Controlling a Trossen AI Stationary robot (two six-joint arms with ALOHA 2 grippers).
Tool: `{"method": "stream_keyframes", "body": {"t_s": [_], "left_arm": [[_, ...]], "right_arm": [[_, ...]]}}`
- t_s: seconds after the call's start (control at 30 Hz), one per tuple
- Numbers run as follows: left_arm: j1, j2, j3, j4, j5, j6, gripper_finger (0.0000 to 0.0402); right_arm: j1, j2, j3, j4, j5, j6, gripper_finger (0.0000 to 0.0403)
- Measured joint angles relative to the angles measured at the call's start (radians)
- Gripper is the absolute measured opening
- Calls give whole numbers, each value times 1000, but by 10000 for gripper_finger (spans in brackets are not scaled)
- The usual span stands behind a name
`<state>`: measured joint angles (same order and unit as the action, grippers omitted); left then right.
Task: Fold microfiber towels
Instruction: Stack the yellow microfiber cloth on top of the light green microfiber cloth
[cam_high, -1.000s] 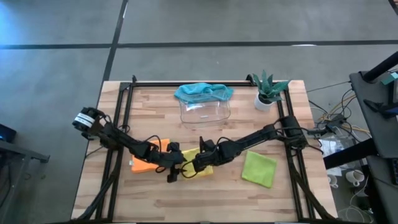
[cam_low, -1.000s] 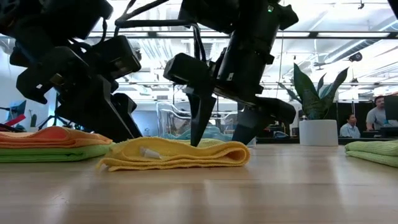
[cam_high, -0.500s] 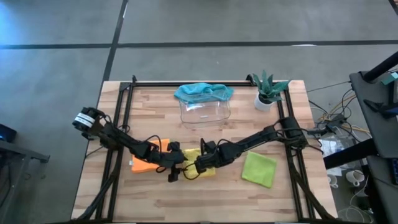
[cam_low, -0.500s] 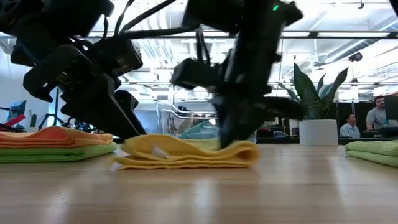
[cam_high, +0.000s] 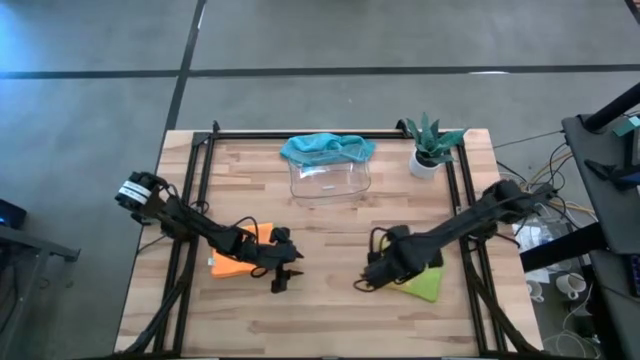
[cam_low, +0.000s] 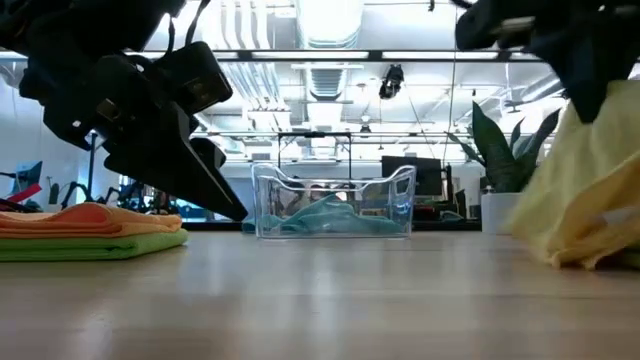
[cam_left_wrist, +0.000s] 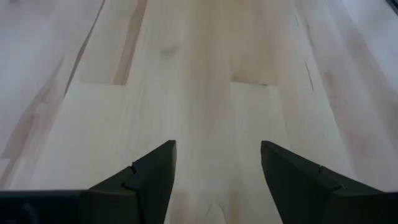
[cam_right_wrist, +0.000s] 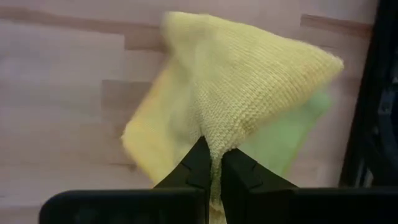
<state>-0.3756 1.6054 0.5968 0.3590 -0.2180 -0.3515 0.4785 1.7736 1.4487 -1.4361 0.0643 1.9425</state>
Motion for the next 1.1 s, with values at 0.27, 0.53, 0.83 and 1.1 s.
{"method": "stream_keyframes", "body": {"t_s": [0.27,0.53,0.83,1.1], "left_arm": [[0,0,0,3,0,-1,219],[0,0,0,3,0,-5,219],[0,0,0,4,1,-3,219],[0,0,0,24,1,0,219]], "right_arm": [[42,-51,-8,-24,-47,40,13],[55,-52,-105,-31,-104,77,13],[53,-86,-120,16,-24,134,13],[52,-137,-84,-25,76,202,13]]}}
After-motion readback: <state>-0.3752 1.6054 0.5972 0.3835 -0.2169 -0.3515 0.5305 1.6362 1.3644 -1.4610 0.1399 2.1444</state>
